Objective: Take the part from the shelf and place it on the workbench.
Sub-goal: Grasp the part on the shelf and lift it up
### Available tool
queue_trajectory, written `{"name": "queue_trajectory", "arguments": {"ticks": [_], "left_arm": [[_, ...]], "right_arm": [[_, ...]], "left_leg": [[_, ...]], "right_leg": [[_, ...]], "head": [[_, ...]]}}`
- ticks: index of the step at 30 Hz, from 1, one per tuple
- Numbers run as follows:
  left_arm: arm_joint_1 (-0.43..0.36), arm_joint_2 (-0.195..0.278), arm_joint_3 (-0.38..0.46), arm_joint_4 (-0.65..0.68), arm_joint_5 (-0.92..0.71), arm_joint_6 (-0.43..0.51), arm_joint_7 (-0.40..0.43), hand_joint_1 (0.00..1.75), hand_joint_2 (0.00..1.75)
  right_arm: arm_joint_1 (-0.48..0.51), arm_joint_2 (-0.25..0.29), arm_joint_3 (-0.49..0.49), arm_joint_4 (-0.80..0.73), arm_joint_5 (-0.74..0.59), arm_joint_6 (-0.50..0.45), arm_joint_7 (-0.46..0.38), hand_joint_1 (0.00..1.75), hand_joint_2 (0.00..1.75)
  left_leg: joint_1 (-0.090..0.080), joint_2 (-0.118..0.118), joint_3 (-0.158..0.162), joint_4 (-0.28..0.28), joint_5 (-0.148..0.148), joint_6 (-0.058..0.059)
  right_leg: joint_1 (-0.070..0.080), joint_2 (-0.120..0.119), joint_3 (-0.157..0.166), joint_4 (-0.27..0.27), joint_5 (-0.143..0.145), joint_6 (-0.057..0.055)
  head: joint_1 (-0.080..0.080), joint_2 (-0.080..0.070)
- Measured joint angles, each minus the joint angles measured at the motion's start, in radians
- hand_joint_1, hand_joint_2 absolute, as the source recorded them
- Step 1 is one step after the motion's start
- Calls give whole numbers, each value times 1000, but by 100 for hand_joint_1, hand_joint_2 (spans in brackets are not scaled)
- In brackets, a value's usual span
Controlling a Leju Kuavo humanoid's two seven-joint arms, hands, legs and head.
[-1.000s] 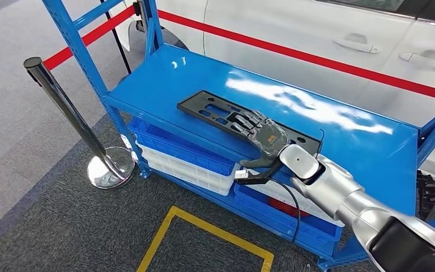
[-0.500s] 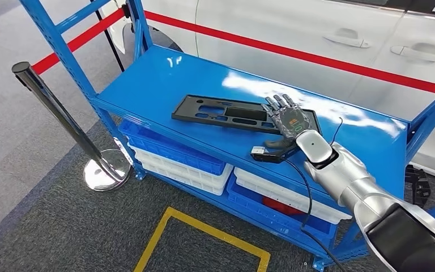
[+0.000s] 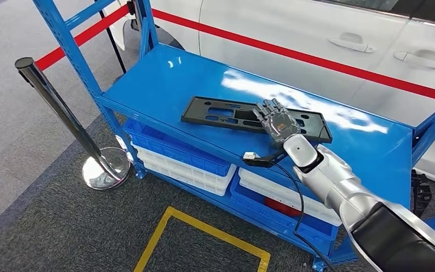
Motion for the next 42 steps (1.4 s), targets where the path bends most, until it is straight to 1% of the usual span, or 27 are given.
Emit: {"name": "queue_trajectory", "arguments": {"ticks": [2,4,5,7,9,11,12,13,14,15,17,18,19,21,23,25,27,28,29,30,32,33,34,35,39,40,42], "left_arm": [[1,0,0,0,0,0,-1,0,0],[3,1,0,0,-1,-1,-2,0,0],[4,1,0,0,-1,0,-3,0,0],[4,2,0,0,-2,0,-3,0,0],[3,2,0,0,-3,0,-5,0,0],[1,2,0,0,-4,0,-6,0,0],[1,2,0,0,-4,-1,-6,0,0],[1,3,0,0,-5,-1,-6,0,0],[1,3,0,0,-5,-1,-6,0,0],[1,4,0,0,-5,-1,-6,0,0],[0,4,0,0,-6,-1,-6,0,0],[-1,5,0,0,-7,-2,-5,0,0],[0,5,0,0,-8,-2,-5,0,0],[0,5,0,0,-9,-2,-3,0,0],[-1,6,0,0,-9,-1,-3,0,0],[-4,6,0,0,-9,0,-3,0,0],[-7,6,0,0,-10,0,-3,0,0],[-7,6,0,0,-10,0,-3,0,0],[-7,6,0,0,-10,0,-4,0,0],[-7,6,0,0,-10,-1,-4,0,0],[-6,5,0,0,-10,-1,-6,0,0],[-6,5,0,0,-10,-1,-6,0,0],[-6,5,0,0,-10,-1,-7,0,0],[-6,5,0,0,-10,-1,-7,0,0],[-6,5,0,0,-9,-1,-7,0,0],[-6,5,0,0,-9,-1,-7,0,0],[-6,5,0,0,-10,-1,-7,0,0]], "right_arm": [[-7,27,1,12,15,0,1,0,175],[-15,54,2,22,23,0,-3,0,175],[-17,66,2,26,26,0,-6,0,175],[-19,78,3,31,33,-1,-15,7,175],[-20,80,5,34,41,-1,-25,90,175],[-21,72,7,36,45,1,-39,170,175],[-20,65,9,37,47,2,-50,171,175],[-20,57,11,38,49,3,-62,173,175],[-19,51,14,38,51,4,-72,174,175],[-19,47,16,39,52,4,-81,174,175],[-20,43,17,38,54,3,-90,175,175],[-21,43,18,38,55,1,-93,175,175],[-22,43,18,37,55,0,-94,175,175],[-25,43,19,36,56,-2,-98,175,175],[-29,43,18,36,58,-5,-104,175,175],[-31,44,17,36,58,-8,-109,175,175],[-29,48,17,36,58,-11,-113,175,175],[-27,50,17,36,58,-13,-114,175,175],[-25,51,16,36,58,-14,-116,175,175],[-25,51,16,36,56,-16,-119,175,175],[-27,53,11,35,49,-19,-128,175,175],[-28,56,8,35,45,-20,-132,175,175],[-29,59,5,33,42,-20,-135,175,175],[-30,61,4,32,41,-20,-137,175,175],[-30,63,4,30,40,-21,-142,175,175],[-30,63,3,29,38,-21,-143,175,175],[-30,62,-1,28,16,-21,-161,175,175]], "left_leg": [[-1,4,-2,14,-11,-9],[-5,11,-9,24,-18,-21],[-8,16,-11,25,-19,-26],[-7,25,-11,28,-23,-37],[-4,30,-28,73,-59,-50],[-2,32,-79,189,-125,-63],[-1,33,-107,250,-151,-67],[-1,33,-125,287,-160,-70],[0,33,-126,288,-151,-71],[0,33,-108,251,-125,-70],[0,22,-42,118,-62,-63],[-2,16,-16,63,-41,-56],[-3,11,-3,32,-30,-47],[-7,11,0,20,-24,-29],[-4,12,8,8,-15,-14],[1,14,15,-4,-7,-3],[0,14,15,-5,-6,1],[0,14,15,-4,-6,1],[0,14,15,-3,-6,1],[0,14,16,-1,-7,1],[0,14,15,6,-12,-5],[-3,16,12,11,-15,-9],[-5,17,8,15,-17,-15],[-8,19,4,15,-17,-20],[-8,26,-1,23,-25,-38],[-7,28,-10,47,-43,-43],[-5,32,-54,148,-107,-57]], "right_leg": [[2,-23,50,-118,59,-1],[10,-43,76,-180,65,-11],[15,-43,78,-186,59,-17],[12,-35,80,-195,60,-30],[9,-35,84,-202,64,-42],[11,-37,87,-205,66,-49],[12,-37,87,-205,66,-51],[12,-36,87,-204,66,-51],[12,-35,87,-204,66,-51],[12,-34,88,-204,65,-51],[13,-31,90,-203,64,-46],[14,-28,91,-202,64,-41],[15,-26,92,-202,64,-35],[16,-23,95,-208,67,-22],[14,-20,92,-203,59,-12],[11,-9,63,-133,13,-9],[10,2,9,-4,-44,-7],[9,4,-12,44,-55,-5],[8,4,-18,59,-49,-4],[7,4,-7,35,-25,-4],[6,-10,53,-88,39,-7],[9,-18,81,-148,56,-10],[12,-25,97,-186,62,-14],[16,-29,102,-200,58,-17],[12,-26,101,-210,63,-35],[10,-28,102,-212,64,-39],[10,-33,102,-213,65,-46]], "head": [[0,0],[0,0],[0,0],[0,0],[0,0],[0,0],[0,0],[0,0],[0,0],[0,0],[0,0],[0,0],[0,0],[0,0],[0,0],[0,0],[0,0],[0,0],[0,0],[0,0],[0,0],[0,0],[0,0],[0,0],[0,0],[0,0],[0,0]]}}
